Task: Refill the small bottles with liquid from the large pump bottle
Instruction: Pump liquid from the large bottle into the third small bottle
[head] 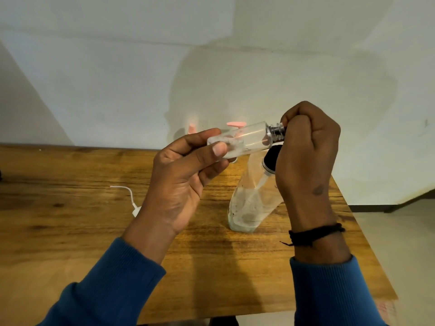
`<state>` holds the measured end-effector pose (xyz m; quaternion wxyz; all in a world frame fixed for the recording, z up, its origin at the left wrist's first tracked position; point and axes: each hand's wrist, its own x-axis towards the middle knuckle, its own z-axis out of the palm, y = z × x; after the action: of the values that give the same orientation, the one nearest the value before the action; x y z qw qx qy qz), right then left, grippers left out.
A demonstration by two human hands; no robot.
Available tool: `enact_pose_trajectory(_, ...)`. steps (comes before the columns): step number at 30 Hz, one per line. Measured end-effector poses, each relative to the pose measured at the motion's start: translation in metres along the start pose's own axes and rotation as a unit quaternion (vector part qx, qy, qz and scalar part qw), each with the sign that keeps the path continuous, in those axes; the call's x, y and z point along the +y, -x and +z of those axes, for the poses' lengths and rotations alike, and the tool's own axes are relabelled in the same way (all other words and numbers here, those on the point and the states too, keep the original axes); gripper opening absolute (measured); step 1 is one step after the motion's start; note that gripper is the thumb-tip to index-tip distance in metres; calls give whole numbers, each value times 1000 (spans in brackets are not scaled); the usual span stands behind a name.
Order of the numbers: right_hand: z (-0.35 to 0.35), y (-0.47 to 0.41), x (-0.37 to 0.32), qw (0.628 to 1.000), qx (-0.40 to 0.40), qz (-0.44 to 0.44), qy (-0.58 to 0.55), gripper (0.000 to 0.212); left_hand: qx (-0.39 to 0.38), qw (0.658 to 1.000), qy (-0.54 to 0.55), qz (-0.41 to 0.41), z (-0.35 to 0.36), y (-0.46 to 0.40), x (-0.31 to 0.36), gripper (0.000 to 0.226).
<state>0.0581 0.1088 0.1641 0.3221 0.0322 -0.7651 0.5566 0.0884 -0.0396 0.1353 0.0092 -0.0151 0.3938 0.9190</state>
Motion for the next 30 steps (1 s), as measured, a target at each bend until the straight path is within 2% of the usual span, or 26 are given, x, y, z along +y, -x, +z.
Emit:
enact_pose_trajectory(5, 6, 5, 4, 999, -1, 16, -33, 21, 4, 1000, 3, 5, -2, 0, 0, 28)
enact_pose_trajectory(11, 1, -1, 0, 1000, 18, -6, -14, 23, -2, 1000, 0, -1, 2, 0, -2, 23)
enact_pose_trajectory(17, 4, 2, 1, 999, -5, 21, -40, 21, 7, 1000, 9, -3, 0, 1, -1, 23)
enact_pose_trajectory(24, 6, 4, -1, 998, 3, 21, -59, 21, -2, 1000, 7, 6, 0, 1, -2, 27)
enact_pose_trajectory(30, -3, -1, -5, 997, -31, 53, -43, 23, -4, 1000, -8, 6, 1, 1, -1, 28)
